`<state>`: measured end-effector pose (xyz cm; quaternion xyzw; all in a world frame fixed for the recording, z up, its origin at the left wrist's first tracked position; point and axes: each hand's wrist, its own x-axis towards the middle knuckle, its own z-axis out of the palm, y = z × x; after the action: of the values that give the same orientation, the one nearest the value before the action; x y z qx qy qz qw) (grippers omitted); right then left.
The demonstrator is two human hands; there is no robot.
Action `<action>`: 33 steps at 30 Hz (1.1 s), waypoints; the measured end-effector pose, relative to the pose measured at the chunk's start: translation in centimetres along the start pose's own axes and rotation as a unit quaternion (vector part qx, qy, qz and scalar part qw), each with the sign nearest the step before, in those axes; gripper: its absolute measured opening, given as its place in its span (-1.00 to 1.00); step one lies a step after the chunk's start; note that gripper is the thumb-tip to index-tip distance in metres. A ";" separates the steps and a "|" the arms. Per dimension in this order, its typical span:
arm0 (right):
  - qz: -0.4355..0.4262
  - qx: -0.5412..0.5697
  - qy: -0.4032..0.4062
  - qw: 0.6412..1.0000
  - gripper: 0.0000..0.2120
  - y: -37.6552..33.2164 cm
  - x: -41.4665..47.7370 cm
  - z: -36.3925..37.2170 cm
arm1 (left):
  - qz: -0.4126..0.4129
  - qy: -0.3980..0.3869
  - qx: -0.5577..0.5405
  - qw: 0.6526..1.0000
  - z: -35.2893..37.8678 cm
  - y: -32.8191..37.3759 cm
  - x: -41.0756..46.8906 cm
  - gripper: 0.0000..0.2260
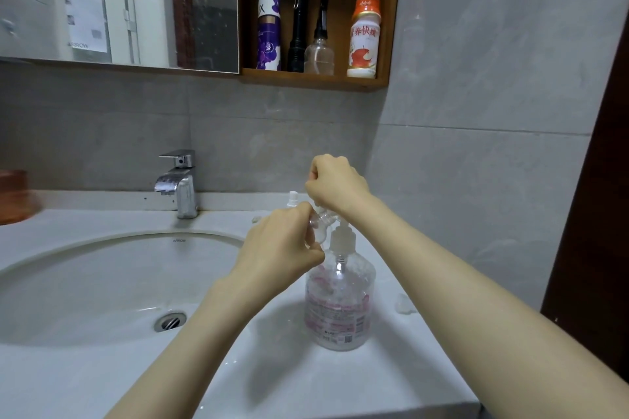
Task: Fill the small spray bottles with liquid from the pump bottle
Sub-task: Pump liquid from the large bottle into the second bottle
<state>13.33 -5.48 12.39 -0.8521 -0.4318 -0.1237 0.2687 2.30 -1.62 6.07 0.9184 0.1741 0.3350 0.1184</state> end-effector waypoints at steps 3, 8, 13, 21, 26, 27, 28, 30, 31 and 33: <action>0.003 0.001 -0.003 1.000 -0.77 0.0 0.1 0.0 | 0.004 0.005 0.000 1.000 0.0 0.0 0.0 -0.84; 0.002 -0.018 -0.042 0.999 -0.83 0.0 0.0 0.3 | 0.012 0.020 -0.018 1.000 0.7 -0.5 -0.4 -0.88; -0.005 -0.017 -0.050 0.999 -0.93 0.5 -0.1 0.7 | 0.024 0.013 -0.022 0.999 1.3 -0.5 -0.4 -0.74; 0.007 -0.015 0.005 1.000 -0.77 0.2 -0.5 0.1 | 0.008 -0.014 -0.006 1.000 0.2 0.1 -0.2 -0.83; 0.010 -0.004 0.023 1.000 -0.78 0.1 -0.6 0.0 | 0.000 -0.012 -0.002 1.000 0.0 0.2 -0.4 -0.84; 0.009 -0.005 0.023 1.000 -0.78 0.1 -0.6 0.0 | -0.001 -0.013 -0.002 1.000 0.1 0.2 -0.4 -0.84; 0.009 -0.007 0.022 1.000 -0.77 0.2 -0.6 0.0 | -0.002 -0.016 -0.002 1.000 0.1 0.3 -0.4 -0.84; 0.011 -0.008 0.023 1.000 -0.77 0.4 -0.5 0.0 | -0.003 -0.023 -0.003 1.000 0.1 0.4 -0.4 -0.83; 0.011 -0.007 0.024 1.000 -0.77 0.4 -0.5 0.0 | -0.003 -0.023 -0.004 1.000 0.0 0.4 -0.3 -0.82; 0.008 -0.006 0.027 1.000 -0.76 0.2 -0.3 -0.1 | -0.002 -0.021 -0.003 1.000 -0.2 0.4 -0.1 -0.81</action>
<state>13.33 -5.84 12.25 -0.8534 -0.4170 -0.1470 0.2761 2.17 -1.98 6.25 0.9246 0.1719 0.3159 0.1258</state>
